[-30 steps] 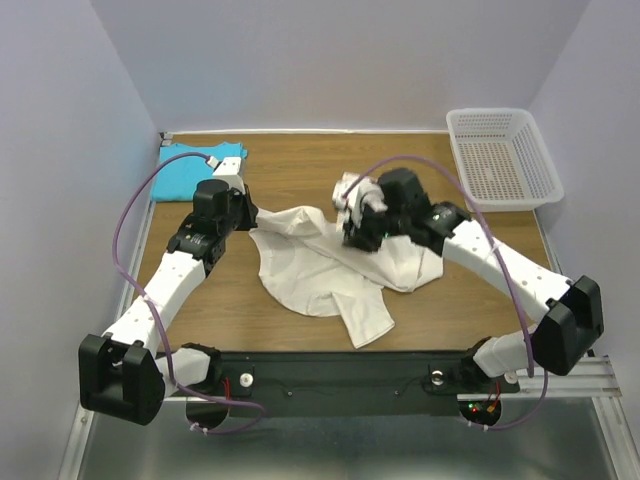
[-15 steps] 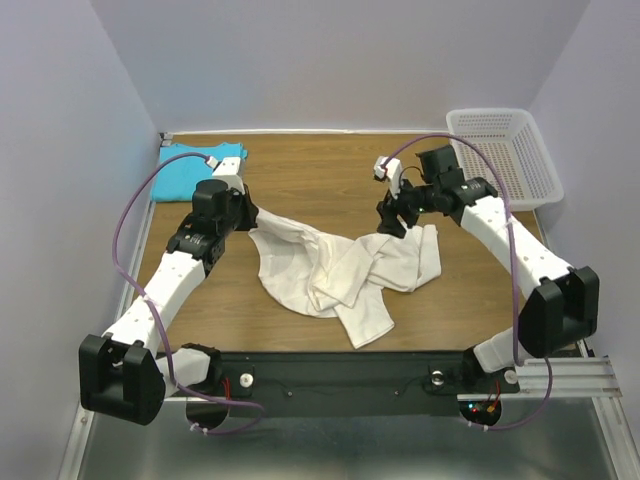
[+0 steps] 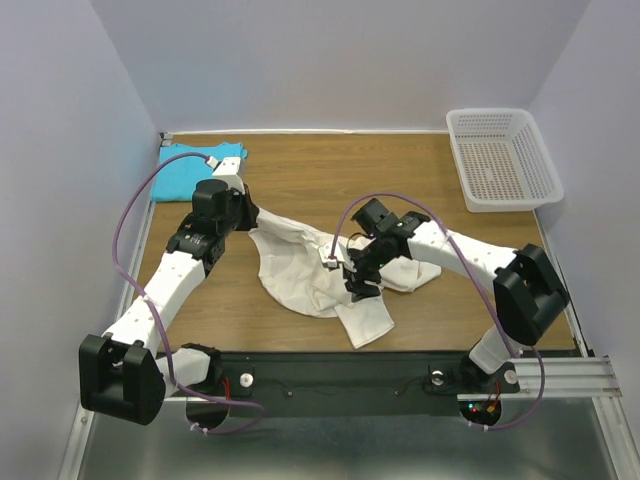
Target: Fold and stack the t-shirts
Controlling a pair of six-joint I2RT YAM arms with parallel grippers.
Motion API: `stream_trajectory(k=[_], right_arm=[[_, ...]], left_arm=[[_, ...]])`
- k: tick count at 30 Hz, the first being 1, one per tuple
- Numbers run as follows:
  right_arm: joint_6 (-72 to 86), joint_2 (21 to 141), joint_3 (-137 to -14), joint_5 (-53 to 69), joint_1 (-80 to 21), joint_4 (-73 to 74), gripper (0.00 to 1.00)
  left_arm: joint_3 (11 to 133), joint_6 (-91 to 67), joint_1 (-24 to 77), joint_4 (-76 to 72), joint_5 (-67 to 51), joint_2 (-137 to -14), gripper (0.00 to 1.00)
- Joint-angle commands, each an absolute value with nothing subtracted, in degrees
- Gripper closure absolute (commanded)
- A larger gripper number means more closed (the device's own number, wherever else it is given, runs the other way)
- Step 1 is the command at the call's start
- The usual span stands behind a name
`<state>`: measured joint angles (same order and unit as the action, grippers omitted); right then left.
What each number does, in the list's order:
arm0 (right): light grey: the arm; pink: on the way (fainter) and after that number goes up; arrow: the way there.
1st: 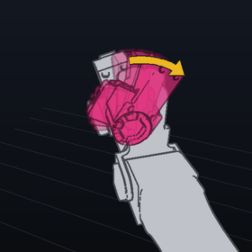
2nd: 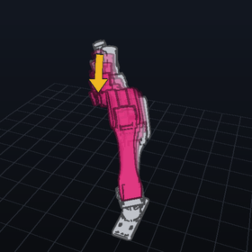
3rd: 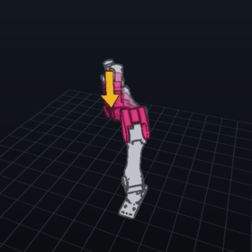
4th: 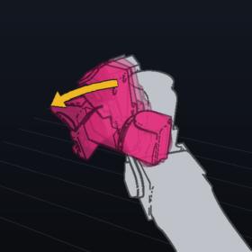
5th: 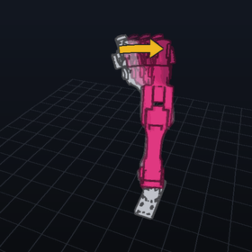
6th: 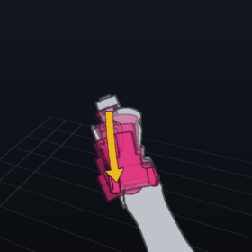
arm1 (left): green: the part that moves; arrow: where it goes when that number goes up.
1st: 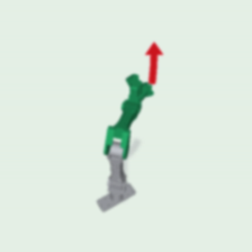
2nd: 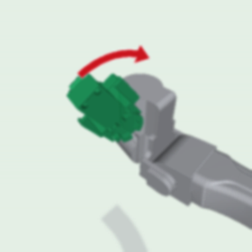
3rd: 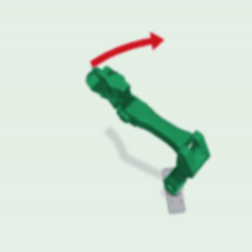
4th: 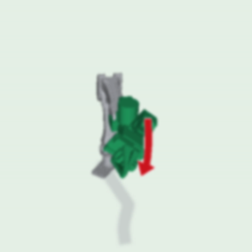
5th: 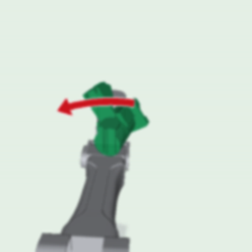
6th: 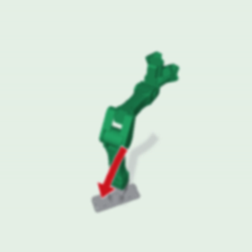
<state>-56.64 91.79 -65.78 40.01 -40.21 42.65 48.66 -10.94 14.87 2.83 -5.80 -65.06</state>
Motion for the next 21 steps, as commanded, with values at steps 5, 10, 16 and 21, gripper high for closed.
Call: stream_trajectory(k=[5, 10, 16, 21], right_arm=[[-46.1, 94.5, -60.9, 29.0, -46.0, 29.6, 0.34], [-42.2, 95.4, -58.7, 23.3, -48.2, 25.8, 0.36], [-39.3, 96.1, -57.0, 19.2, -50.3, 22.9, 0.43], [-38.2, 95.1, -56.8, 16.5, -50.3, 22.5, 0.54]], left_arm=[[49.7, -11.5, 14.5, 0.4, -6.3, -64.0, 1.0], [49.0, -11.6, 14.5, 0.4, -6.5, -63.9, 1.0], [48.7, -11.9, 14.5, 0.3, -6.6, -63.8, 1.0], [48.5, -11.7, 14.4, 0.3, -6.6, -63.7, 1.0]])
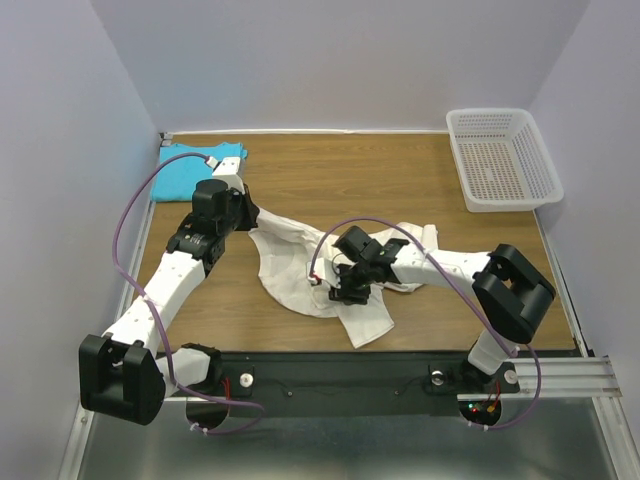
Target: Fold and stack the t-shirts
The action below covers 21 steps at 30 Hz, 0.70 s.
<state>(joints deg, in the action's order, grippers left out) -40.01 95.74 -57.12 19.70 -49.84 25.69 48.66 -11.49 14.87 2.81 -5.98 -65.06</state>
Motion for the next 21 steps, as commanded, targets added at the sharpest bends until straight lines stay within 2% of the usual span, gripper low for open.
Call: stream_trajectory(k=[1, 9, 13, 14, 15, 16, 21], right_arm=[[-38.0, 94.3, -56.8, 16.1, -50.3, 22.4, 0.58], [-38.7, 86.2, -56.2, 12.7, -50.1, 23.6, 0.62], [-38.8, 84.3, -56.9, 12.9, -49.7, 25.8, 0.79], [-38.8, 84.1, -57.0, 13.2, -49.5, 26.3, 0.9], [-38.5, 83.9, -57.0, 13.5, -48.9, 26.4, 0.96], [-38.3, 83.8, -57.1, 14.2, -48.6, 26.5, 0.99], [-36.0, 83.8, -59.7, 17.3, -43.1, 26.5, 1.0]], left_arm=[[48.5, -11.7, 14.4, 0.4, -6.7, -63.8, 1.0], [48.8, -11.2, 14.4, 0.3, -6.5, -64.1, 1.0], [49.4, -11.1, 14.4, 0.4, -6.5, -64.8, 1.0], [49.7, -11.0, 14.4, 0.3, -6.6, -64.9, 1.0], [49.9, -11.1, 14.4, 0.3, -6.6, -65.2, 1.0], [50.1, -11.2, 14.3, 0.4, -6.7, -65.4, 1.0], [51.5, -10.7, 14.4, 0.3, -6.9, -66.0, 1.0]])
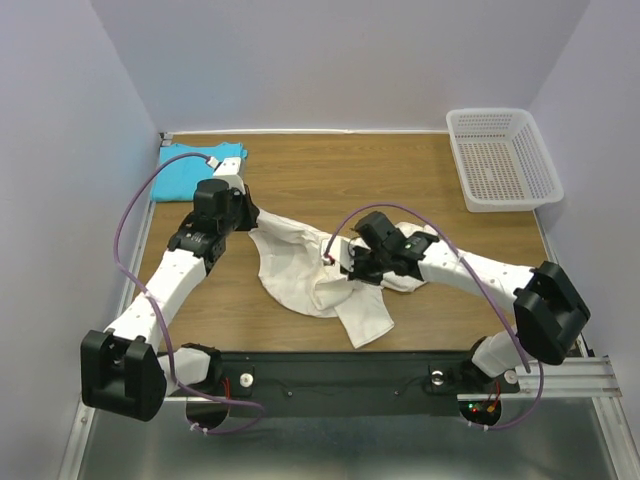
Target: Fold and stack the t-shirts
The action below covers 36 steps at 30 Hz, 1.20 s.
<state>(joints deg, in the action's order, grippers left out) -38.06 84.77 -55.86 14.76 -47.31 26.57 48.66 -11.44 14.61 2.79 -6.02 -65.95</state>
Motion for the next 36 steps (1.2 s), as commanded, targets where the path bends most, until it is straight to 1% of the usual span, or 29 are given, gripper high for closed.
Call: stream_trajectory(k=[1, 5, 6, 8, 9, 11, 12, 14, 15, 16, 18, 20, 22, 23, 26, 31, 36], right_arm=[[-35.8, 83.6, -60.0, 17.8, -42.0, 26.5, 1.0], [-35.2, 82.4, -62.6, 17.1, -36.1, 26.3, 0.99], [-34.5, 82.4, -63.8, 16.9, -31.9, 26.1, 1.0], [-33.4, 83.2, -67.3, 15.0, -27.4, 24.1, 1.0], [-33.4, 83.9, -68.4, 13.5, -23.9, 23.0, 0.99], [-33.7, 85.9, -71.7, 8.7, -21.0, 19.4, 1.0], [-33.9, 88.4, -72.8, 7.5, -18.7, 18.1, 0.99], [-32.9, 91.6, -76.0, 3.3, -17.1, 13.4, 0.99], [-32.3, 93.1, -77.2, 1.7, -15.9, 11.9, 0.99], [-31.8, 96.6, -78.3, -1.3, -15.4, 10.3, 1.0], [-29.7, 100.0, -81.5, -6.2, -14.2, 5.3, 0.99], [-29.0, 105.4, -83.7, -9.7, -13.4, 0.6, 0.99], [-28.5, 108.7, -87.3, -14.4, -12.1, -2.7, 0.99], [-28.3, 112.6, -88.8, -15.5, -11.5, -4.3, 1.0], [-27.6, 119.4, -95.6, -19.2, -9.3, -5.5, 0.99], [-28.6, 127.6, -105.4, -22.2, -6.6, -5.5, 0.99], [-29.5, 132.3, -109.0, -24.8, -5.2, -5.5, 0.99]], left_arm=[[51.8, -10.6, 14.3, 0.3, -6.8, -66.2, 1.0], [54.0, -9.6, 14.4, 0.3, -6.9, -67.3, 1.0], [54.7, -9.4, 14.4, -1.0, -7.0, -68.5, 1.0], [57.6, -8.9, 14.3, -3.2, -7.2, -70.4, 1.0], [59.0, -8.8, 14.4, -4.0, -7.3, -73.2, 1.0], [63.9, -9.0, 14.3, -6.2, -7.6, -77.0, 1.0], [65.5, -9.2, 14.4, -6.9, -7.6, -81.3, 1.0], [70.9, -10.1, 14.4, -8.8, -8.2, -86.0, 1.0], [72.7, -10.3, 14.4, -9.2, -8.2, -90.6, 1.0], [74.4, -10.5, 14.4, -9.7, -8.0, -92.8, 1.0], [79.6, -10.7, 14.3, -10.0, -6.0, -98.7, 1.0], [84.4, -10.9, 14.2, -9.8, -3.1, -102.2, 1.0], [87.4, -11.2, 14.1, -9.0, -0.5, -107.0, 1.0], [90.5, -11.2, 14.1, -8.1, -0.5, -108.5, 1.0], [94.6, -11.2, 14.0, -6.3, 4.1, -113.5, 1.0], [104.2, -11.7, 13.9, -4.0, 4.6, -121.5, 1.0], [115.1, -11.8, 13.9, 0.2, 6.8, -129.6, 1.0]])
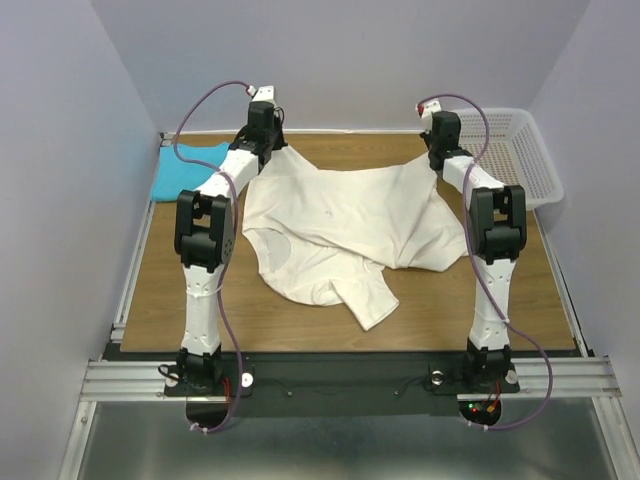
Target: Fold and stack the t-shirts
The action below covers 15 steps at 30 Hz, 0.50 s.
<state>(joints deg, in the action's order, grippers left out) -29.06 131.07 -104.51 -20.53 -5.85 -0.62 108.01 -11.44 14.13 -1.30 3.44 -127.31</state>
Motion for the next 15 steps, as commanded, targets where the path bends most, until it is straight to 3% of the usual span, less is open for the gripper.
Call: stream_trajectory(k=[1, 7, 8, 9, 10, 11, 12, 13, 15], right_arm=[[-29.4, 132.6, -109.4, -25.7, -4.9, -5.5, 0.99], [-27.8, 131.9, -108.6, -23.0, -3.7, -5.3, 0.99], [-26.9, 129.8, -107.8, -18.7, -3.6, -4.5, 0.85], [-25.4, 128.7, -106.0, -14.0, -3.8, -3.8, 0.72], [-24.6, 127.1, -105.0, -11.2, -3.7, -3.5, 0.58], [-24.0, 125.8, -104.2, -9.2, -3.7, -3.3, 0.46], [-23.3, 123.2, -103.6, -7.0, -3.7, -2.8, 0.28], [-21.8, 122.0, -103.1, -2.2, -3.8, -1.2, 0.24], [-20.8, 118.1, -102.7, 3.3, -3.8, 0.6, 0.16]], left_arm=[[116.5, -11.8, 13.9, 2.0, 9.2, -130.5, 1.0], [121.5, -10.4, 13.4, 4.5, 10.6, -133.8, 1.0], [122.2, -9.7, 13.4, 4.4, 9.2, -133.9, 0.99], [123.1, -9.0, 13.4, 4.3, 6.2, -133.5, 0.78], [123.3, -8.5, 13.4, 4.1, 4.7, -133.1, 0.65], [123.1, -8.3, 13.4, 3.7, 3.3, -132.2, 0.57], [122.5, -8.0, 13.4, 2.9, 2.4, -131.1, 0.51], [121.9, -7.9, 13.5, 2.5, 1.4, -128.4, 0.45], [117.7, -7.3, 13.5, 0.4, 0.3, -124.7, 0.41]])
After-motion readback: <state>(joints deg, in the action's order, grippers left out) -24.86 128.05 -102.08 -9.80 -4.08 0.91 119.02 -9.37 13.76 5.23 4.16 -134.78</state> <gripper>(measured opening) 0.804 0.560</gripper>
